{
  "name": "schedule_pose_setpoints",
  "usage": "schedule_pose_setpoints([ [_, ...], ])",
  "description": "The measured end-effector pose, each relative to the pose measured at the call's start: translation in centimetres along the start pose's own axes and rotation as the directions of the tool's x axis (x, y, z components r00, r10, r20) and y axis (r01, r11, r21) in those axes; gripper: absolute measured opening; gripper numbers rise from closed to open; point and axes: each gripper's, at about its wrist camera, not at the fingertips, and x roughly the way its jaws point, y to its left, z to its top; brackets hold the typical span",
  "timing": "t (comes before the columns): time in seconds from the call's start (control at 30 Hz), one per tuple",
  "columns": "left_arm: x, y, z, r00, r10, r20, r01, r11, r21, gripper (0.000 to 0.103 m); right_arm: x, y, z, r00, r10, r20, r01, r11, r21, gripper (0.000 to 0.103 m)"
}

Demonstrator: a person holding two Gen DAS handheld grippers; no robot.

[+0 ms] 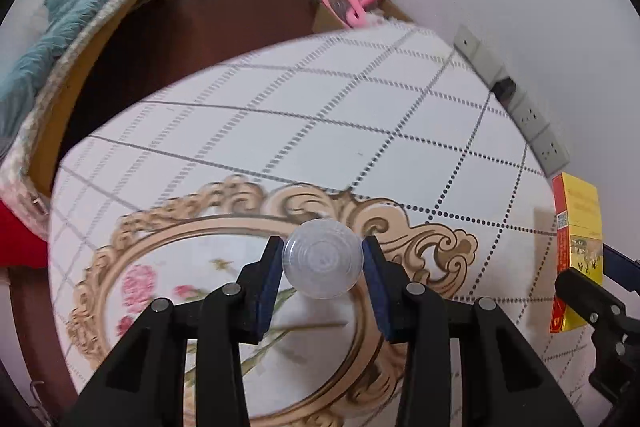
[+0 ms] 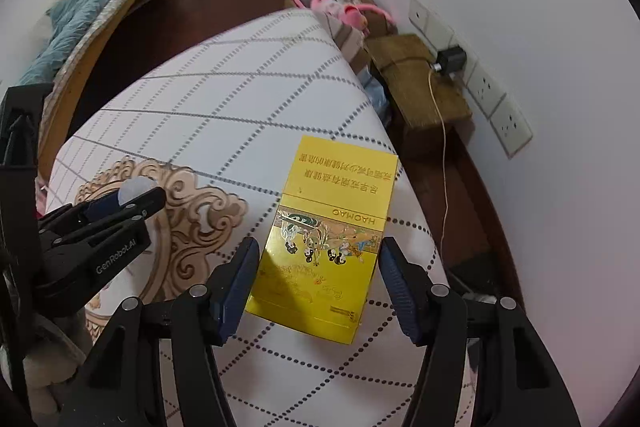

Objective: Collect trash
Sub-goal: 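Carry the yellow box and clear lid over the bin and open both tools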

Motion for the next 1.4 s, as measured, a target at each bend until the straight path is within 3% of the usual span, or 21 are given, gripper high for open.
schedule_pose_setpoints([
  [0.27, -10.8, 6.9, -2.7, 0.981, 0.108, 0.164, -0.089, 0.989, -0.123, 0.036, -5.5, 3.7, -1.7, 0.994, 0.086, 0.061, -0.079, 0.991, -0.104, 0.063],
  [0.5, -21.0, 14.1, -8.1, 0.943, 0.236, 0.236, -0.181, 0.955, -0.235, 0.036, -11.3, 10.7, -4.5, 0.956, 0.28, 0.092, -0.256, 0.943, -0.213, 0.063],
  [0.67, -25.8, 20.1, -14.0, 0.921, 0.331, 0.205, -0.244, 0.902, -0.357, 0.036, -14.5, 17.2, -7.3, 0.902, 0.429, 0.038, -0.4, 0.867, -0.296, 0.063],
  [0.77, -27.5, 23.9, -18.8, 0.902, 0.406, 0.146, -0.316, 0.853, -0.416, 0.036, -15.8, 22.3, -9.8, 0.867, 0.497, -0.023, -0.469, 0.801, -0.371, 0.063],
  [0.87, -27.1, 27.6, -23.5, 0.885, 0.462, 0.055, -0.388, 0.798, -0.461, 0.036, -15.8, 27.7, -12.6, 0.849, 0.519, -0.102, -0.505, 0.739, -0.446, 0.063],
  [1.03, -23.7, 33.7, -29.9, 0.896, 0.434, -0.098, -0.411, 0.722, -0.557, 0.036, -12.9, 36.7, -17.1, 0.852, 0.469, -0.231, -0.511, 0.653, -0.559, 0.063],
  [1.17, -19.9, 37.8, -33.5, 0.924, 0.346, -0.164, -0.368, 0.684, -0.63, 0.036, -8.8, 43.4, -19.9, 0.867, 0.39, -0.311, -0.496, 0.611, -0.617, 0.063],
  [1.3, -15.8, 41.6, -35.2, 0.954, 0.232, -0.189, -0.297, 0.657, -0.693, 0.036, -3.6, 48.1, -21.7, 0.879, 0.296, -0.375, -0.476, 0.608, -0.636, 0.063],
  [1.4, -13.2, 43.7, -35.4, 0.966, 0.165, -0.198, -0.257, 0.647, -0.718, 0.036, 0.1, 50.7, -23.1, 0.875, 0.236, -0.424, -0.471, 0.62, -0.627, 0.063],
])
